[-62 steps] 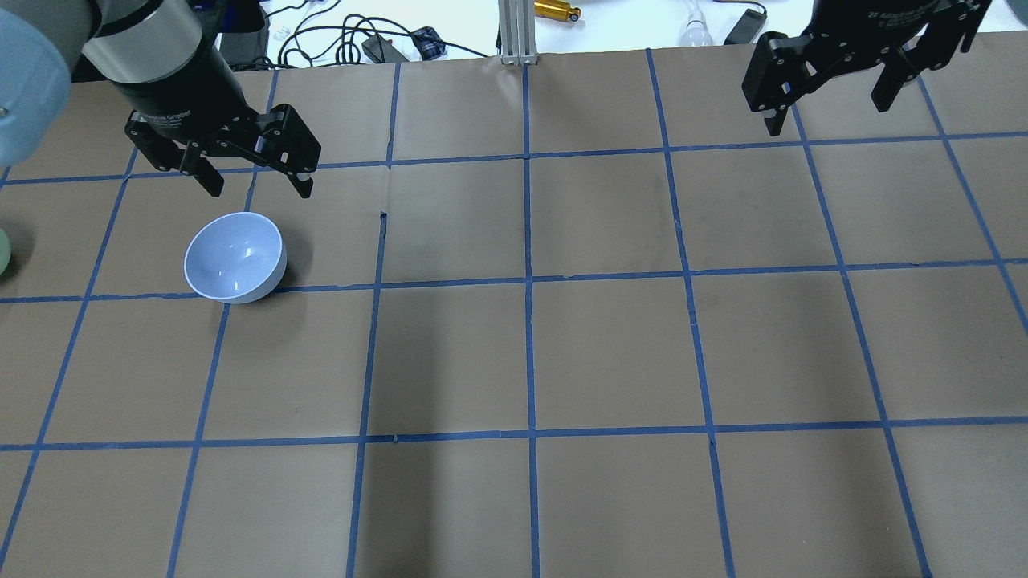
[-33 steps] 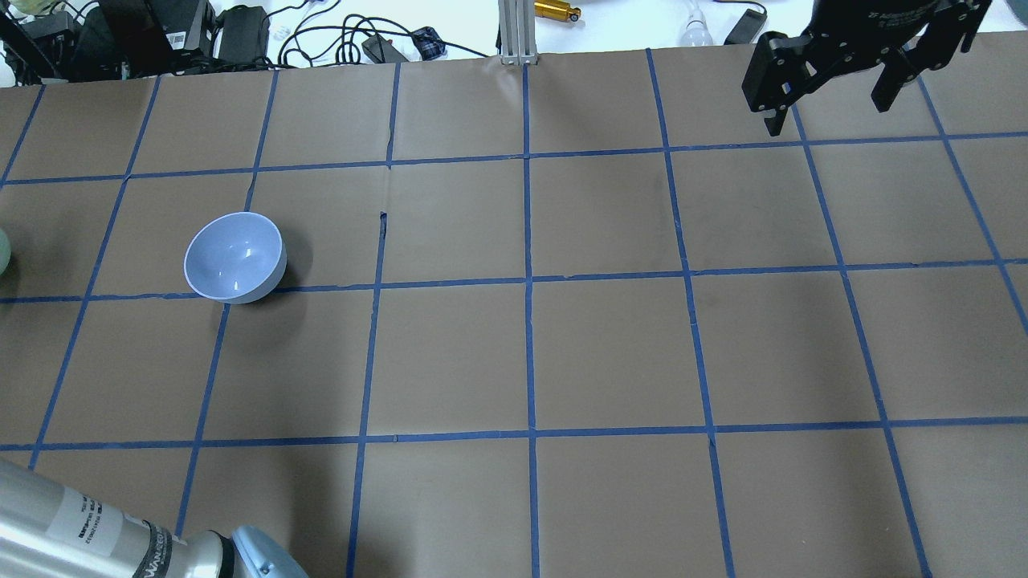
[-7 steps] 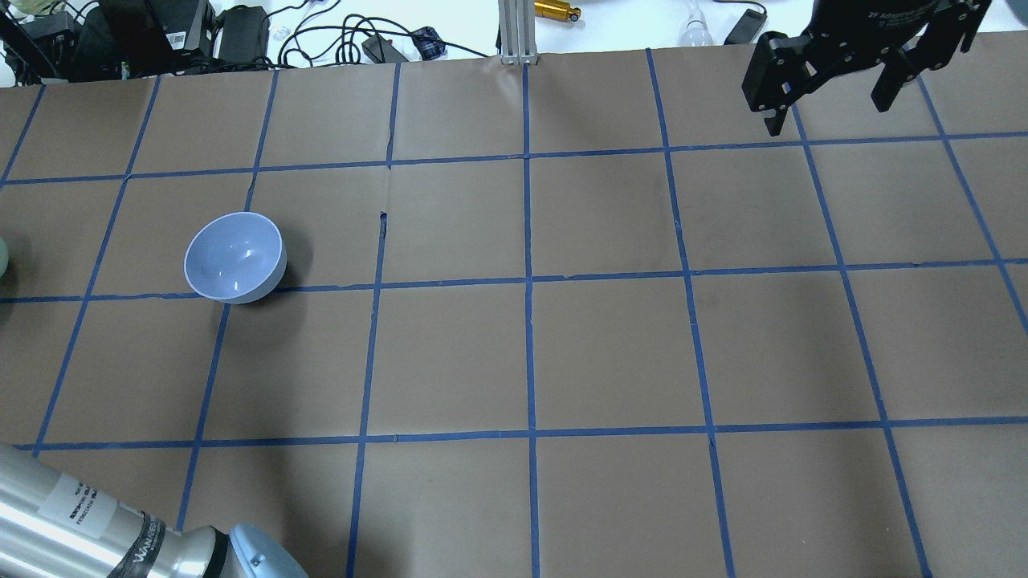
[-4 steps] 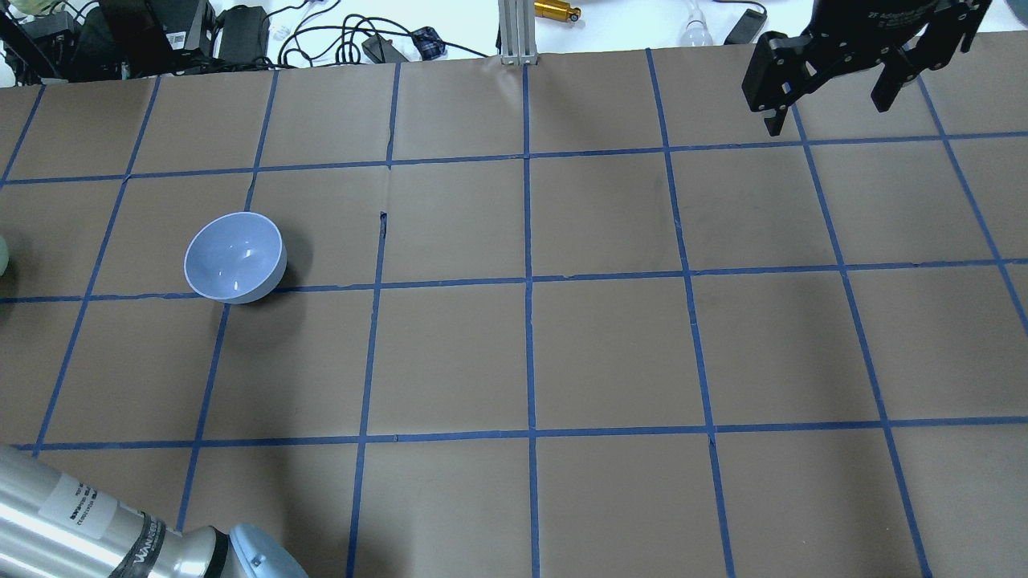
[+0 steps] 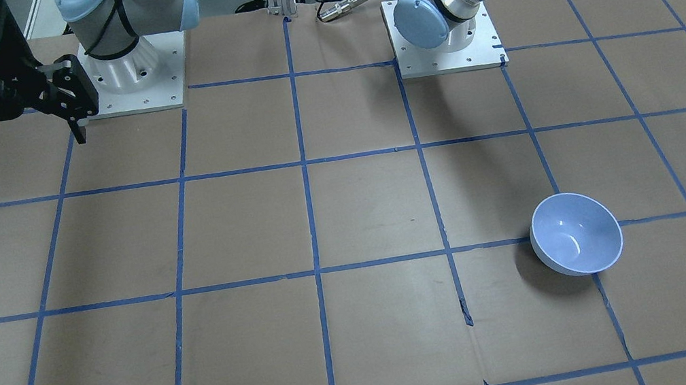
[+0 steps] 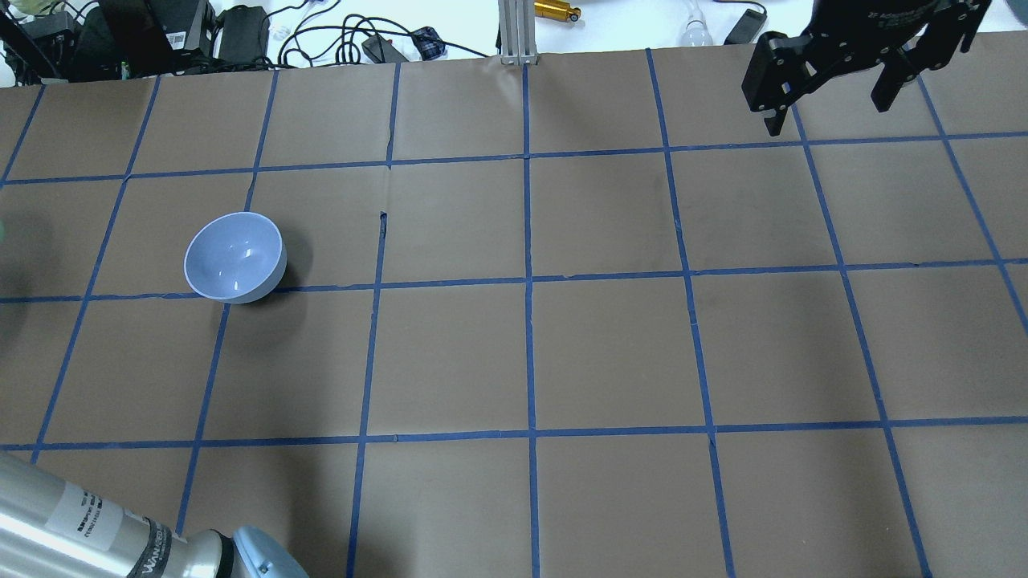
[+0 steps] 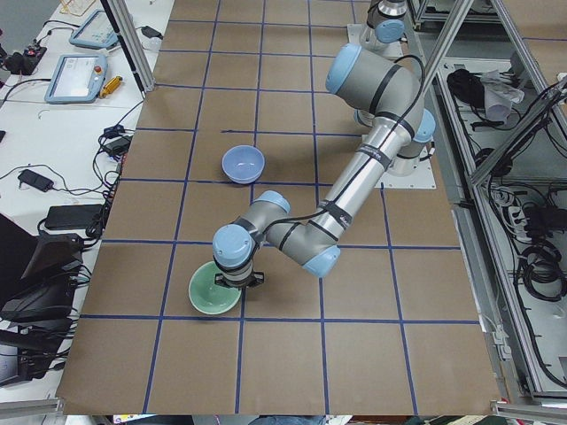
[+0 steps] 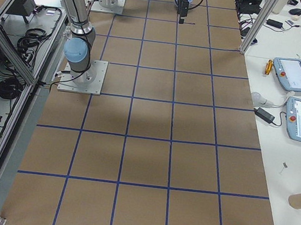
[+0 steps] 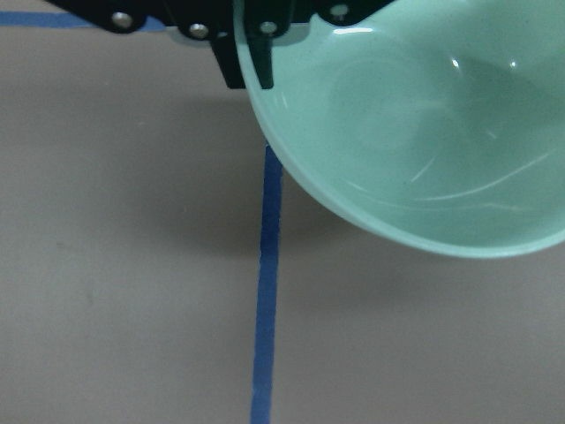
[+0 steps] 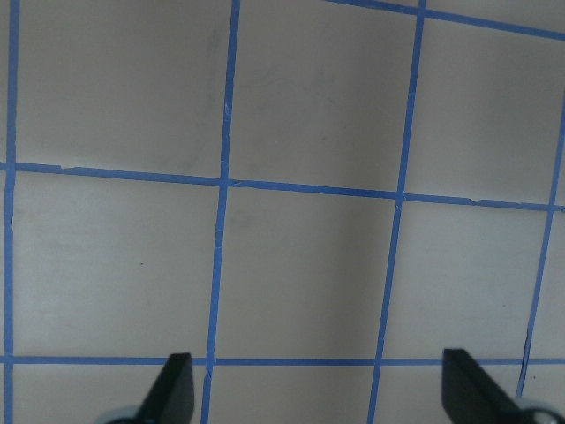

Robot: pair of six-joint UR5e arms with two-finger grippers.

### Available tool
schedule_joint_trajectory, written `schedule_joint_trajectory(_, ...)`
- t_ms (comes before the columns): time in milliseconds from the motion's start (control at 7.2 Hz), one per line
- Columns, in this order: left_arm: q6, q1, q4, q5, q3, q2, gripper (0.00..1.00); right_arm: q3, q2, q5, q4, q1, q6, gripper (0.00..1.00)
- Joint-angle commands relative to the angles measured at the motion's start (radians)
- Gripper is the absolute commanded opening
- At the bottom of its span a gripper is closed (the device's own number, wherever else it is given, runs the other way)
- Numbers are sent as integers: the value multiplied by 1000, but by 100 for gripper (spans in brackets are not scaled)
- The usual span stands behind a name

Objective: Stack green bowl on blue bowl

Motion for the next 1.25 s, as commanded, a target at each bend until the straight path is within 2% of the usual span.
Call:
schedule_joint_trajectory(0, -8, -49, -41, -15, -151, 154, 0, 0, 0, 0, 0, 0, 0, 100)
schedule_joint_trajectory(417, -28, -216, -43, -15, -358, 391, 0, 0, 0, 0, 0, 0, 0, 100)
schedule_joint_trajectory(694, -152, -322, -40, -15, -506, 524, 0, 0, 0, 0, 0, 0, 0, 100)
schedule_joint_trajectory(972, -264, -425, -2, -11, -621, 586, 0, 0, 0, 0, 0, 0, 0, 100)
schedule_joint_trajectory(1111, -281, -448, 12, -10, -635, 586, 0, 0, 0, 0, 0, 0, 0, 100)
